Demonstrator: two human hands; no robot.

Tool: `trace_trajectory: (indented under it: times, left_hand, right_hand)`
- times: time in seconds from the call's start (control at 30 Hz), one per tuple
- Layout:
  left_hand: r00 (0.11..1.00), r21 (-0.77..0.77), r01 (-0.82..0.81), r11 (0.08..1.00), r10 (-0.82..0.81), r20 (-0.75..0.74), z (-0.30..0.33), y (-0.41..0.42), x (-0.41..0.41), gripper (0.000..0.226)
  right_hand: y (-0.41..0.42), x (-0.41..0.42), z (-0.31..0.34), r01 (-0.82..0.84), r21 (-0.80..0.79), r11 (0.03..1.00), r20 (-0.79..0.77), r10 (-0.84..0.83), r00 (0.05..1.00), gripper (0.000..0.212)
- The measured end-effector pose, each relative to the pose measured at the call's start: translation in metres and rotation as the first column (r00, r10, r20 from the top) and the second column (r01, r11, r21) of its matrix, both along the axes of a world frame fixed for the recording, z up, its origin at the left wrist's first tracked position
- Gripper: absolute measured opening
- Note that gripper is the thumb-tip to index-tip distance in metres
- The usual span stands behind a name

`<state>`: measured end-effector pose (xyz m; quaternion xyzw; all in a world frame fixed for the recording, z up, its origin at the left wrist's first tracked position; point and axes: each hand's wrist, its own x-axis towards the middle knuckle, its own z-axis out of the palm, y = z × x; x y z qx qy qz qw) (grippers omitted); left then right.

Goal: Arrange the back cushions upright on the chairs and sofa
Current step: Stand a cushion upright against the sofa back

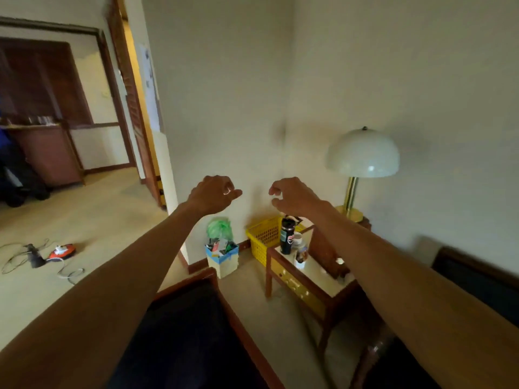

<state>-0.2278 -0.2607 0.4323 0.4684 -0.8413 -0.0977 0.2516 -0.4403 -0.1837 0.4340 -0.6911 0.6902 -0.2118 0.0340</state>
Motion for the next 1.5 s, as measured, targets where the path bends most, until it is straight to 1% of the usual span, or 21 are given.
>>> trace_trajectory:
  times: [0.13, 0.27, 0.37, 0.53, 0.7, 0.8, 0.9, 0.97, 1.13, 1.27, 1.37, 1.5]
  left_hand:
    - [0.979, 0.001, 0.205, 0.979, -0.205, -0.003, 0.022, 0.055, -0.121, 0.032]
    - [0.908, 0.009, 0.418, 0.908, -0.418, 0.007, 0.034, 0.131, -0.247, 0.033]
    - [0.829, -0.005, 0.559, 0.829, -0.559, 0.025, 0.040, 0.202, -0.339, 0.034]
    - [0.670, 0.003, 0.741, 0.671, -0.740, 0.055, 0.036, 0.353, -0.486, 0.038]
    - [0.489, 0.026, 0.870, 0.493, -0.868, 0.089, 0.023, 0.488, -0.597, 0.040]
    - [0.405, 0.037, 0.911, 0.410, -0.910, 0.094, 0.016, 0.541, -0.644, 0.038]
    - [0.340, 0.053, 0.937, 0.345, -0.936, 0.094, 0.002, 0.579, -0.692, 0.038]
    - [0.310, 0.081, 0.945, 0.318, -0.946, 0.099, -0.013, 0.595, -0.722, 0.038]
    - [0.256, 0.130, 0.954, 0.270, -0.960, 0.113, -0.074, 0.602, -0.793, 0.038]
    - [0.215, 0.252, 0.938, 0.238, -0.970, 0.116, -0.150, 0.598, -0.841, 0.032]
    - [0.199, 0.355, 0.901, 0.250, -0.964, 0.174, -0.217, 0.593, -0.862, 0.031]
    - [0.159, 0.410, 0.882, 0.234, -0.965, 0.209, -0.311, 0.588, -0.864, 0.043]
  right_hand:
    - [0.096, -0.096, 0.026, 0.212, -0.020, 0.977, -0.008, -0.212, 0.977, 0.028]
    - [0.212, -0.191, 0.039, 0.428, -0.038, 0.903, -0.015, -0.429, 0.903, 0.025]
    - [0.307, -0.259, 0.041, 0.559, -0.033, 0.829, -0.020, -0.559, 0.829, 0.027]
    - [0.478, -0.366, 0.032, 0.740, -0.025, 0.672, -0.035, -0.741, 0.671, 0.024]
    - [0.631, -0.436, 0.018, 0.873, -0.005, 0.488, -0.035, -0.872, 0.488, 0.022]
    - [0.689, -0.463, 0.007, 0.915, 0.003, 0.404, -0.027, -0.915, 0.404, 0.022]
    - [0.729, -0.495, -0.008, 0.942, 0.027, 0.334, -0.020, -0.942, 0.334, 0.023]
    - [0.744, -0.520, -0.023, 0.952, 0.059, 0.299, -0.011, -0.954, 0.300, 0.023]
    - [0.745, -0.588, -0.074, 0.949, 0.157, 0.272, -0.007, -0.961, 0.276, 0.024]
    - [0.738, -0.633, -0.151, 0.938, 0.257, 0.232, 0.040, -0.973, 0.229, 0.029]
    - [0.732, -0.646, -0.219, 0.918, 0.313, 0.244, 0.031, -0.969, 0.247, 0.027]
    - [0.728, -0.648, -0.311, 0.874, 0.415, 0.251, 0.016, -0.963, 0.269, 0.032]
